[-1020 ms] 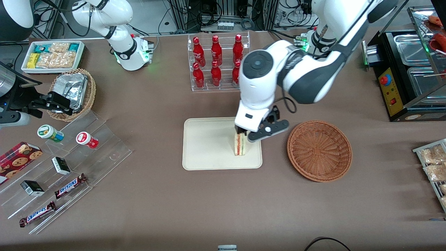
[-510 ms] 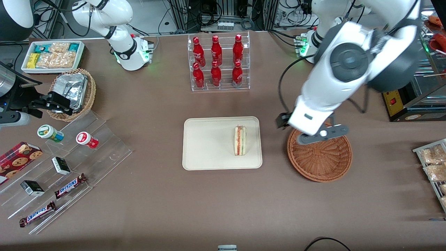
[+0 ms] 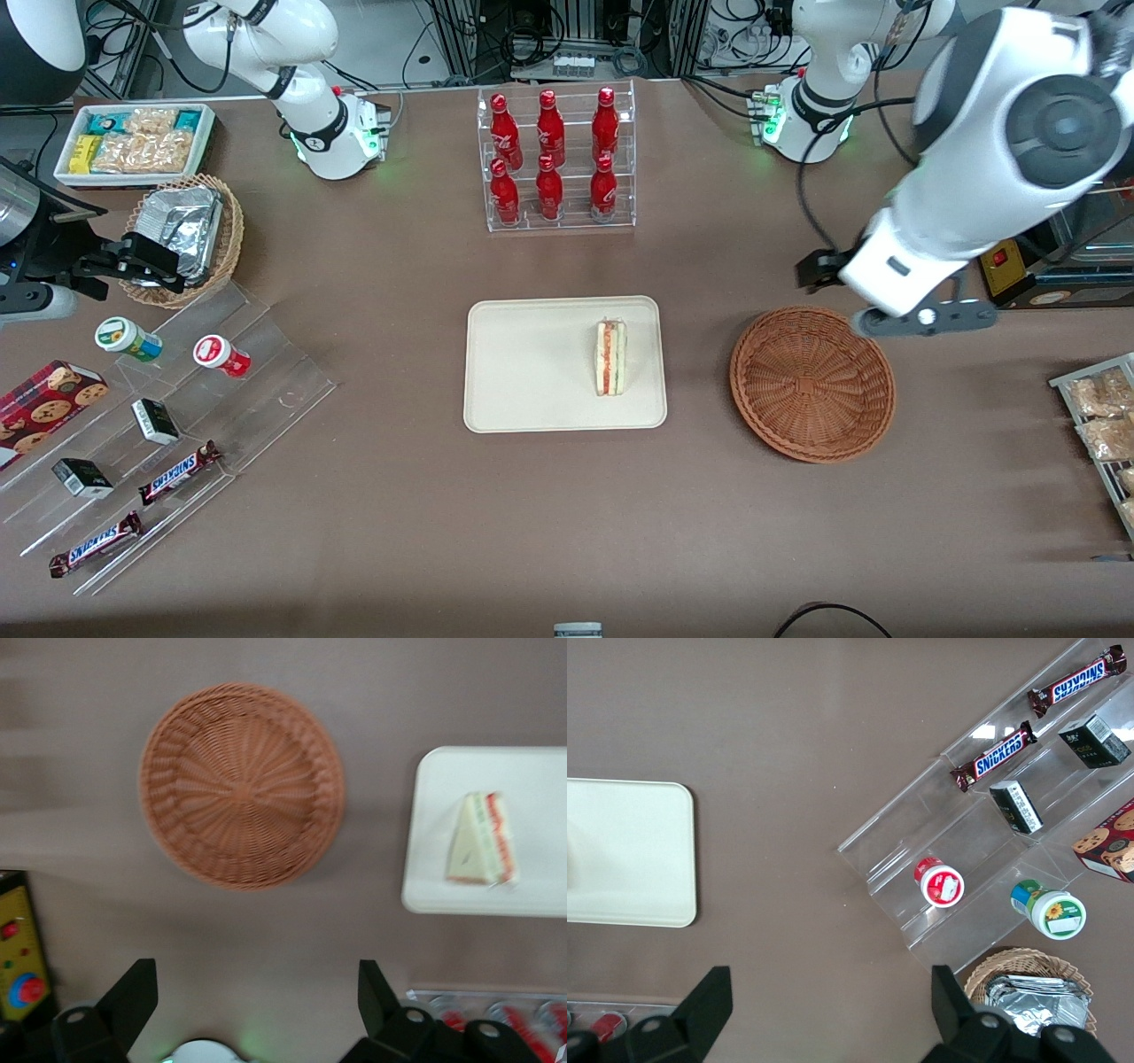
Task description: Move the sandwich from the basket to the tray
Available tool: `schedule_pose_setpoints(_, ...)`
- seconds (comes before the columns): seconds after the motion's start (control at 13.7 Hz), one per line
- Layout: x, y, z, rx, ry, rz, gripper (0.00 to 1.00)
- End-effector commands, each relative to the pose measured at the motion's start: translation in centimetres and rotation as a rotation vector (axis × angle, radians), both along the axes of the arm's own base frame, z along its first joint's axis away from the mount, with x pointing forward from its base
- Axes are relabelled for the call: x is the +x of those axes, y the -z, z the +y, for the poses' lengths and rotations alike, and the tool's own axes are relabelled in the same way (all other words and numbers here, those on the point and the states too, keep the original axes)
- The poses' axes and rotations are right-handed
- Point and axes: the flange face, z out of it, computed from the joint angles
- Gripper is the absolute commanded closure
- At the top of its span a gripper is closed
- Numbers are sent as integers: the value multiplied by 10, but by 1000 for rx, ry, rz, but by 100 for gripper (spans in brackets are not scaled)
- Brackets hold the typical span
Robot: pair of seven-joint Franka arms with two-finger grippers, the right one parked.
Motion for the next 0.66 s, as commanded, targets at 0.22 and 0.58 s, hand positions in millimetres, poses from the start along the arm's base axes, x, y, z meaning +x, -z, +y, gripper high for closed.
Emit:
schedule_pose_setpoints(0.22, -27, -22, 81, -63, 159, 36, 0)
schedule_pose_setpoints(0.58, -34, -22, 96, -24, 195, 85, 0)
